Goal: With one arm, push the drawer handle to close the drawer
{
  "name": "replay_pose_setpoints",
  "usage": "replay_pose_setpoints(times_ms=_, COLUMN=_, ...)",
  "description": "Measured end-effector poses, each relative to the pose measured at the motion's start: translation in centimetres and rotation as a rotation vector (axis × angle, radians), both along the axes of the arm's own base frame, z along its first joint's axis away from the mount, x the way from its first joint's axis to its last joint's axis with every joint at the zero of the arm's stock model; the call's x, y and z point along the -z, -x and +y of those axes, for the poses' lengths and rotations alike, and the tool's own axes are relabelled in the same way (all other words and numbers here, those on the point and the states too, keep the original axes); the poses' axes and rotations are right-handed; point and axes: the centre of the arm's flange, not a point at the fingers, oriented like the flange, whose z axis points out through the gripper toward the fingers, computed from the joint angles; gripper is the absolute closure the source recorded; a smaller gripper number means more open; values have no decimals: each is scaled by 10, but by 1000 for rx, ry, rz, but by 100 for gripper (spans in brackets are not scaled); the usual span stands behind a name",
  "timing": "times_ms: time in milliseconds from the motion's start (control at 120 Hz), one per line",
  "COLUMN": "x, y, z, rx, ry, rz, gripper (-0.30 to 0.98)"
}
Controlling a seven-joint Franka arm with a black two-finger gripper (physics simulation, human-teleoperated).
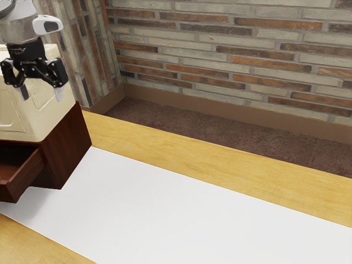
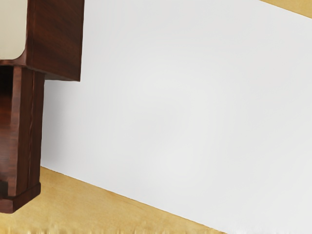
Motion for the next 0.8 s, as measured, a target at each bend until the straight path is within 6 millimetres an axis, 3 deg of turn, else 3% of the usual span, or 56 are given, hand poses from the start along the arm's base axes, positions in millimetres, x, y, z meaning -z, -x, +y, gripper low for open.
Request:
replay_pose_setpoints(times_ms=233, x=2, y=28, z=10, rx=-238, ry=3, rz=51, gripper=1)
replay_pose_setpoints(times_ms=350, x=-7, y=45, z=12, rx=-309, ry=6, rz=67, gripper=30)
replay_pose_setpoints(times_ms=450, x=6, y=54, z=41, rx=-397, ry=-12, rz=114, gripper=52)
replay_pose_setpoints(times_ms=525, x=49, y=87, z=45, rx=-425, ry=-32, rz=173, gripper=62)
replay_pose_setpoints(times_ms=592, x=113, y=149, z=39, rx=-442, ry=-36, rz=200, gripper=67)
replay_pose_setpoints(times_ms=642, x=152, y=179, z=39, rx=-452, ry=-34, rz=205, gripper=70)
replay_pose_setpoints(times_ms=708, x=175, y=197, z=57, rx=-489, ry=-27, rz=191, gripper=73)
replay_pose_setpoints(times_ms=800, x=193, y=212, z=81, rx=-474, ry=-63, rz=190, gripper=75)
